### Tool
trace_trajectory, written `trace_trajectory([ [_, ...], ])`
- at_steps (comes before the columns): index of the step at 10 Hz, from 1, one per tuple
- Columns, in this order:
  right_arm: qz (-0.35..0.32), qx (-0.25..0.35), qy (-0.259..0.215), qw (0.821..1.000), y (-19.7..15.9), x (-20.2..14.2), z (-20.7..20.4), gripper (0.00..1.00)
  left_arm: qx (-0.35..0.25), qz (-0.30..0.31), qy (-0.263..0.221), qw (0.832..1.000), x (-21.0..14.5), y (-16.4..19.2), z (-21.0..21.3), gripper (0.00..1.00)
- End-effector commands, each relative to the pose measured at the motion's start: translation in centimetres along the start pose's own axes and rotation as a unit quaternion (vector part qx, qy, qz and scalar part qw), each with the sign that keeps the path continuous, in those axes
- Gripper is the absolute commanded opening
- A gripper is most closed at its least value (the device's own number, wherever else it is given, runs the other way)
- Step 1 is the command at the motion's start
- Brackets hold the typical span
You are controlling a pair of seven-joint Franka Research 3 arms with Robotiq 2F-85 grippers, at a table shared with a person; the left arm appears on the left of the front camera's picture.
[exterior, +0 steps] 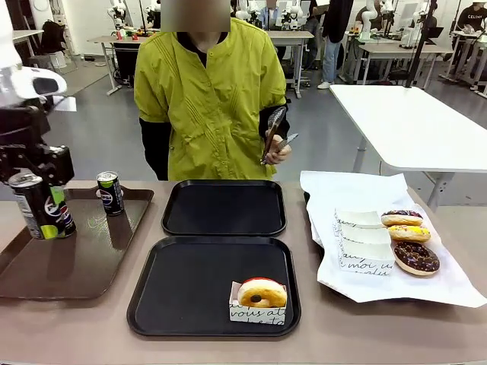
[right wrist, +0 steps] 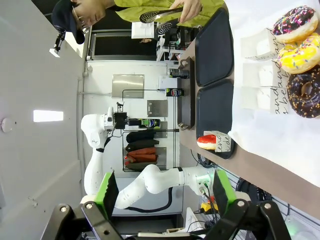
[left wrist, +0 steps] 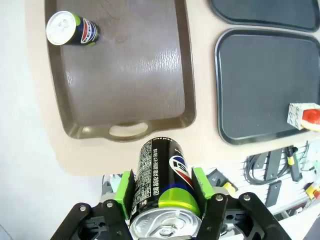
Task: Set up donuts and drinks on trays.
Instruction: Pick up one Pepsi coke and place it on the Flat Tray.
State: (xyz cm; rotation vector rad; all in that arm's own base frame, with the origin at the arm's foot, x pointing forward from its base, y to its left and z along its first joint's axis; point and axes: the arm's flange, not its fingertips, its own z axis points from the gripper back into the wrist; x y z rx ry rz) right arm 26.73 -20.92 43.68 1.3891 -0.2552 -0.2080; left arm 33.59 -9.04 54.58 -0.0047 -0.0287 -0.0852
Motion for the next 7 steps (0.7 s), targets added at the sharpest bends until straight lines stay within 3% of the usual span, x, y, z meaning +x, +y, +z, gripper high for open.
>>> trace_trajectory([
  [1, 0.004, 0.009, -0.006, 1.0, -0.1, 0.0, 0.0, 1.0, -0.022, -0.006, -0.008, 1.0, -1.2, 1.6, 0.2, 0.46],
  [7, 0.004, 0.009, -0.006, 1.0, -0.1, 0.0, 0.0, 1.0, -0.004, -0.002, -0.005, 1.0, -0.8, 0.5, 0.7, 0.46],
])
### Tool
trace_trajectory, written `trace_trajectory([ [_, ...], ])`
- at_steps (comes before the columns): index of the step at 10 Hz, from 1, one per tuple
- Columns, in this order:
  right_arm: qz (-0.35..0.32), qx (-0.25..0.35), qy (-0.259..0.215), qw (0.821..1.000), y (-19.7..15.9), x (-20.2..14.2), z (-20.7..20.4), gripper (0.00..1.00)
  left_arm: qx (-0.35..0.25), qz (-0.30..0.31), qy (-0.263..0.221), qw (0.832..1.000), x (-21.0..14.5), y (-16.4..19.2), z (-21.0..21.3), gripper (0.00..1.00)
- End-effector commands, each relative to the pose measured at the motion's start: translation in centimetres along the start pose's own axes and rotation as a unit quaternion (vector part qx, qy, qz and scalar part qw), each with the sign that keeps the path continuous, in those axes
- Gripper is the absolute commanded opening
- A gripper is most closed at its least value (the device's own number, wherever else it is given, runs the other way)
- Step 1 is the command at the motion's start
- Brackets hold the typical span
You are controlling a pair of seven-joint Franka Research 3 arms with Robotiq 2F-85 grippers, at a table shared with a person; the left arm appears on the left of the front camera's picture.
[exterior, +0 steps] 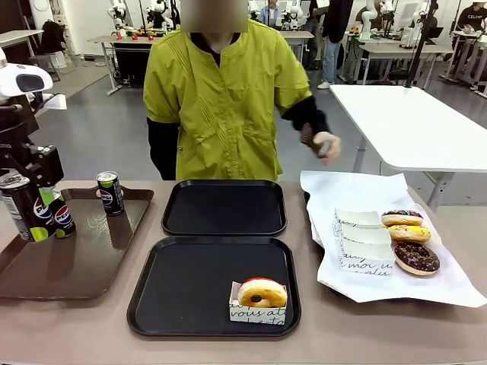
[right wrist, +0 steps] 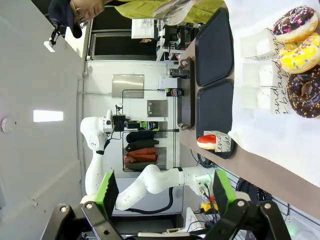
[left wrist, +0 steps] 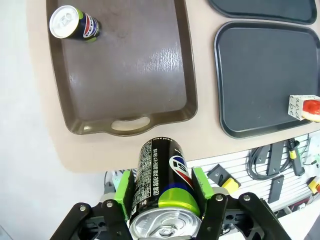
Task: Set up donuts and drinks on trays.
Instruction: Pick up one Pepsi coke and place it on the Flat Tray.
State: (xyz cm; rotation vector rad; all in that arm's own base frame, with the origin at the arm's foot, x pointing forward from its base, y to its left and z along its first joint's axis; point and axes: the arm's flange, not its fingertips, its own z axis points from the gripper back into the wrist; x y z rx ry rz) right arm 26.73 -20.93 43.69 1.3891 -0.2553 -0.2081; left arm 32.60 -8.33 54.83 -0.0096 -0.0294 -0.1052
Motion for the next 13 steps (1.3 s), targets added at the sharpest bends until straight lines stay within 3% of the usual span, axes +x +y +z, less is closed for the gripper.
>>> trace_trajectory([
  [1, 0.004, 0.009, -0.006, 1.0, -0.1, 0.0, 0.0, 1.0, -0.002, 0.008, -0.005, 1.0, 0.2, -0.1, 0.4, 0.46],
  [2, 0.004, 0.009, -0.006, 1.0, -0.1, 0.0, 0.0, 1.0, 0.0, 0.0, 0.0, 1.0, 0.0, 0.0, 0.0, 0.59],
  [7, 0.004, 0.009, -0.006, 1.0, -0.1, 0.0, 0.0, 1.0, -0.003, -0.131, 0.001, 0.991, -1.1, -14.5, -4.0, 0.59],
  [13, 0.004, 0.009, -0.006, 1.0, -0.1, 0.0, 0.0, 1.0, -0.025, -0.16, -0.017, 0.987, 0.7, -24.0, -7.1, 0.59],
])
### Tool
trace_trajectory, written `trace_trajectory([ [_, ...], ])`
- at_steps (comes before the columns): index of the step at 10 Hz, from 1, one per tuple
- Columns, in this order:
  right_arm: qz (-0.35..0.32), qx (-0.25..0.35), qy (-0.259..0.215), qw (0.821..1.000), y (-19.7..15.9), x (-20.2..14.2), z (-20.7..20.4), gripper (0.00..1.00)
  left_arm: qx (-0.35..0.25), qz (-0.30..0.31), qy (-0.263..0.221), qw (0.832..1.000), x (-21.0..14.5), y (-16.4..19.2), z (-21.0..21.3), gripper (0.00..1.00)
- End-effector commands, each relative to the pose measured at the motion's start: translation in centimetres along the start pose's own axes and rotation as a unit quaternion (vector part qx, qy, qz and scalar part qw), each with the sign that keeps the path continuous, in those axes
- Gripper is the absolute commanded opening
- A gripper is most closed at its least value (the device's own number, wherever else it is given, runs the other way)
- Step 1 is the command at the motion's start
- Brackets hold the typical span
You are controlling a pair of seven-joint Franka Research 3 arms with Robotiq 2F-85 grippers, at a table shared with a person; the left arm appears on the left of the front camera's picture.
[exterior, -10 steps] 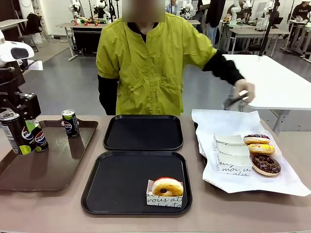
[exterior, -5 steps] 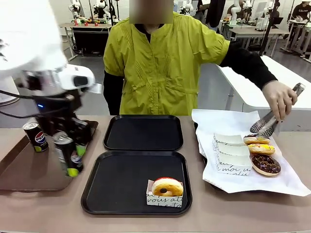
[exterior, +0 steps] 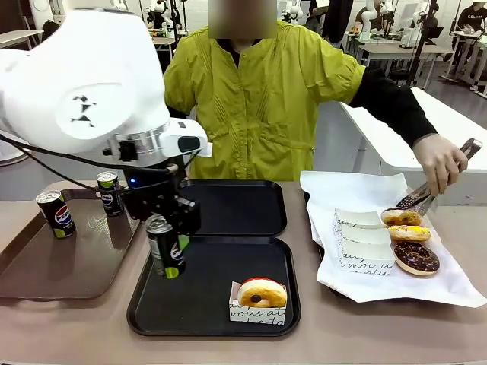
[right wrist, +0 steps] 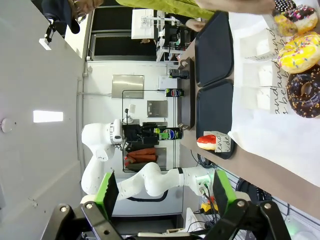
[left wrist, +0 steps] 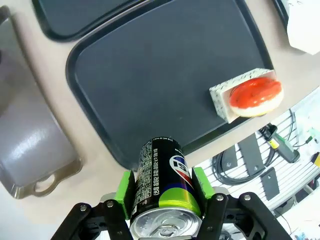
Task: Set up donuts and drinks on trays.
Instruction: Pick up one Pepsi coke and place it on the Flat Tray.
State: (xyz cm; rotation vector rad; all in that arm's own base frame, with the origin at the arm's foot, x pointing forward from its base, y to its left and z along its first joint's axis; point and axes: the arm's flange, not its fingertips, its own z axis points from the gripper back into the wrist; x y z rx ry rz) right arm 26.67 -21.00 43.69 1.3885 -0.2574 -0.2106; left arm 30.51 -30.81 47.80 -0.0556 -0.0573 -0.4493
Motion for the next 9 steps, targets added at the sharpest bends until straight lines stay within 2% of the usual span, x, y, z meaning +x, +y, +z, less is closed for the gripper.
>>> trace_trajectory([
  [1, 0.004, 0.009, -0.005, 1.0, 0.0, 0.0, -0.1, 1.0, -0.003, 0.012, 0.002, 1.0, 1.9, -1.8, -0.4, 0.59],
  [2, 0.004, 0.009, -0.005, 1.0, 0.0, 0.0, -0.1, 1.0, 0.001, 0.019, 0.011, 1.0, 2.2, -1.9, -0.4, 0.59],
  [3, 0.004, 0.009, -0.005, 1.0, 0.0, 0.0, -0.1, 1.0, -0.004, 0.001, 0.003, 1.0, 0.8, -0.7, -0.6, 0.59],
  [8, 0.004, 0.009, -0.005, 1.0, 0.0, 0.0, -0.1, 1.0, -0.006, 0.006, 0.008, 1.0, 1.4, -0.9, -0.9, 0.59],
  [9, 0.004, 0.009, -0.005, 1.0, 0.0, 0.0, -0.1, 1.0, 0.009, 0.001, 0.058, 0.998, 2.3, 0.4, -1.7, 0.59],
])
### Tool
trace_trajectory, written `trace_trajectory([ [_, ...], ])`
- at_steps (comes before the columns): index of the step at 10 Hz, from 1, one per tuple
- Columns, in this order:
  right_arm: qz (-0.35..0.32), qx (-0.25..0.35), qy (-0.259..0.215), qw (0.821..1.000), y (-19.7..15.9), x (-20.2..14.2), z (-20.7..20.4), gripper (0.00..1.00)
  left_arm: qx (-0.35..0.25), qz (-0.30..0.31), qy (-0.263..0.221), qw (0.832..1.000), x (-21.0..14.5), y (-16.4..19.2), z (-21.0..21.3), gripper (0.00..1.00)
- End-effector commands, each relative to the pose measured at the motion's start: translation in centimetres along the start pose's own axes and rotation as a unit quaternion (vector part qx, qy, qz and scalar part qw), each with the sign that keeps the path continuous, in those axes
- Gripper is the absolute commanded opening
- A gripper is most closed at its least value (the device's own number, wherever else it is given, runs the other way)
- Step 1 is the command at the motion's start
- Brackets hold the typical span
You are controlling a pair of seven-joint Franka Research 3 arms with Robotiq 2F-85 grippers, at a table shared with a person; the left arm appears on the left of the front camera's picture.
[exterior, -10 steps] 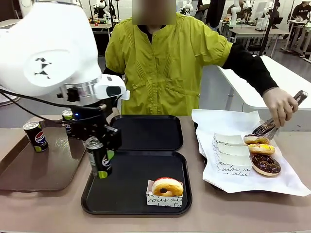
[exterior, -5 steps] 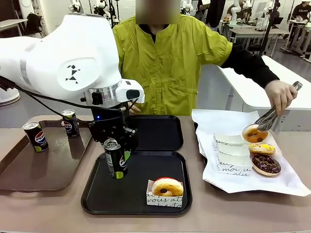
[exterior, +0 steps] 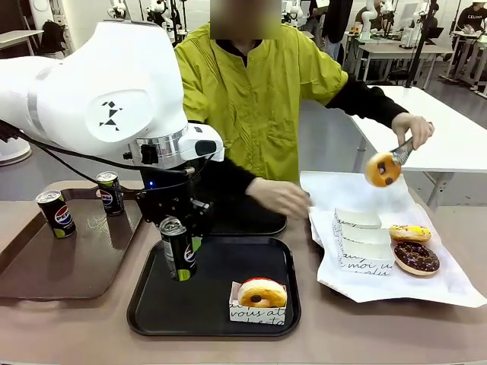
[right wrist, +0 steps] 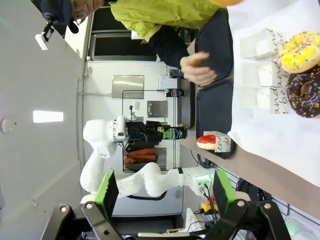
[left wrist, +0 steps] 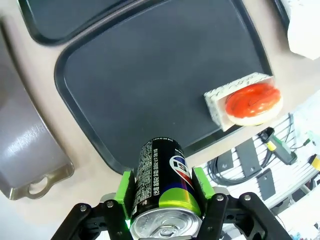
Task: Set up donuts and drinks on trays.
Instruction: Pick up one Pepsi coke and place it on the Flat Tray.
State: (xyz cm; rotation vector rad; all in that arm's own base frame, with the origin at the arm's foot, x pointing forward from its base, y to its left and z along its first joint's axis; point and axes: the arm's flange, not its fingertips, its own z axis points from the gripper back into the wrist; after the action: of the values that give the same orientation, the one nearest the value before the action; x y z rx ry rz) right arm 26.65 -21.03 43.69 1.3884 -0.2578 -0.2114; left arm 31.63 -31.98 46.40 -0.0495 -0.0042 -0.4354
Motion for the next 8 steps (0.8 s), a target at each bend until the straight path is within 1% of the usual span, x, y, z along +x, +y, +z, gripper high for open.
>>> trace_trajectory([
  [1, 0.005, 0.01, -0.004, 1.0, 0.0, 0.0, -0.2, 1.0, 0.014, -0.029, 0.021, 0.999, -1.6, 3.3, 3.5, 0.59],
  [2, 0.005, 0.01, -0.004, 1.0, 0.0, 0.0, -0.2, 1.0, -0.004, 0.0, -0.045, 0.999, -5.3, 7.3, 8.5, 0.59],
  [3, 0.005, 0.01, -0.004, 1.0, 0.0, 0.0, -0.2, 1.0, -0.012, 0.039, -0.06, 0.997, -7.6, 10.9, 11.1, 0.59],
  [4, 0.005, 0.01, -0.004, 1.0, 0.0, 0.0, -0.2, 1.0, -0.012, 0.062, -0.057, 0.996, -8.4, 13.3, 11.4, 0.59],
  [5, 0.005, 0.01, -0.004, 1.0, 0.0, 0.0, -0.2, 1.0, -0.015, 0.067, -0.05, 0.996, -7.6, 14.4, 11.0, 0.59],
  [6, 0.005, 0.01, -0.004, 1.0, 0.0, 0.0, -0.2, 1.0, -0.018, 0.071, -0.043, 0.996, -6.1, 15.0, 10.8, 0.59],
  [8, 0.005, 0.01, -0.004, 1.0, 0.0, 0.0, -0.2, 1.0, -0.031, 0.096, -0.058, 0.993, -6.1, 15.5, 10.2, 0.59],
])
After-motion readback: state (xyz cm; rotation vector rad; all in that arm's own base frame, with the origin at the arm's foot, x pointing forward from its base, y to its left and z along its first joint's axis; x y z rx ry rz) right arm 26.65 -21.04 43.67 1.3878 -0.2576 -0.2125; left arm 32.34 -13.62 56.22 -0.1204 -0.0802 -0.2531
